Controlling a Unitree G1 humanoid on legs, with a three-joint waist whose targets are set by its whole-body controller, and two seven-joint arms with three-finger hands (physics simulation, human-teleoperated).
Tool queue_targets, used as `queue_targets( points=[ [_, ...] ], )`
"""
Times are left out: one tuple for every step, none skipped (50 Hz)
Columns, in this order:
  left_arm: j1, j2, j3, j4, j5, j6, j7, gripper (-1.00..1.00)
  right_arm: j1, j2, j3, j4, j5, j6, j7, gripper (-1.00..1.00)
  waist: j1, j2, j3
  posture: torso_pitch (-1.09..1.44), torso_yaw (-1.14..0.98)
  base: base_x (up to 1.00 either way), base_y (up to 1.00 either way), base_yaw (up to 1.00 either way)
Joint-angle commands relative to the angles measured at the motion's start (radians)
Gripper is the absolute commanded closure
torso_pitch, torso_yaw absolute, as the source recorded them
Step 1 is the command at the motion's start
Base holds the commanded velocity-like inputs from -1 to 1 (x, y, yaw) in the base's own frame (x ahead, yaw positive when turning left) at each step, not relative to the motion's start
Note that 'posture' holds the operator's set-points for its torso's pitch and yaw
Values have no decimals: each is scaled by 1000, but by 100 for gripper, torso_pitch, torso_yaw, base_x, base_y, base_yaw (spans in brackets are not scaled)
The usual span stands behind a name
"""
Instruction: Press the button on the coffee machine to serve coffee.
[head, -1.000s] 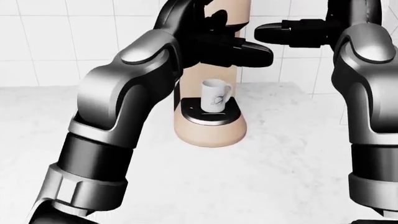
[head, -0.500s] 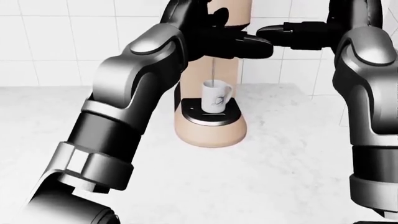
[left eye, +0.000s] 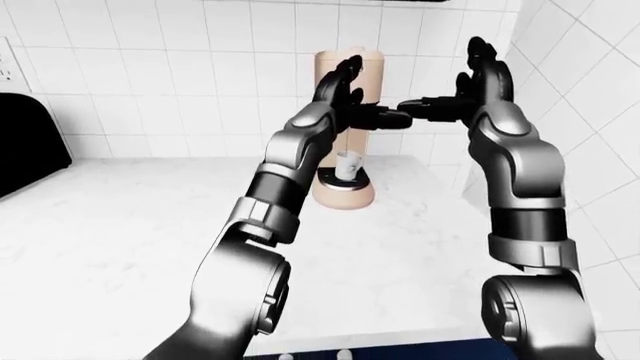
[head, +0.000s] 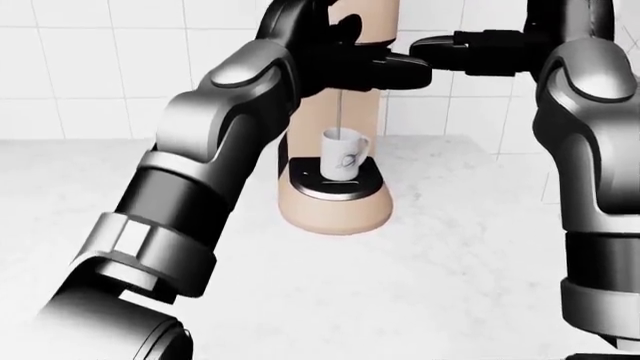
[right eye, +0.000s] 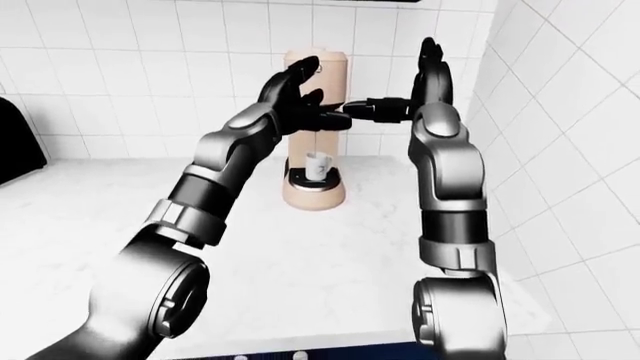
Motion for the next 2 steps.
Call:
queue_targets(
  points=[
    [-40, 10, 7, -31, -4, -33, 0, -100, -38, -10, -6, -24, -3, -34, -1, -100, -1, -5, -9, -53, 0, 0, 0, 0],
    [-41, 10, 7, -29, -4, -34, -1, -100, -38, -10, -5, -23, -3, -34, -1, -100, 0, -5, -8, -53, 0, 0, 0, 0]
  ],
)
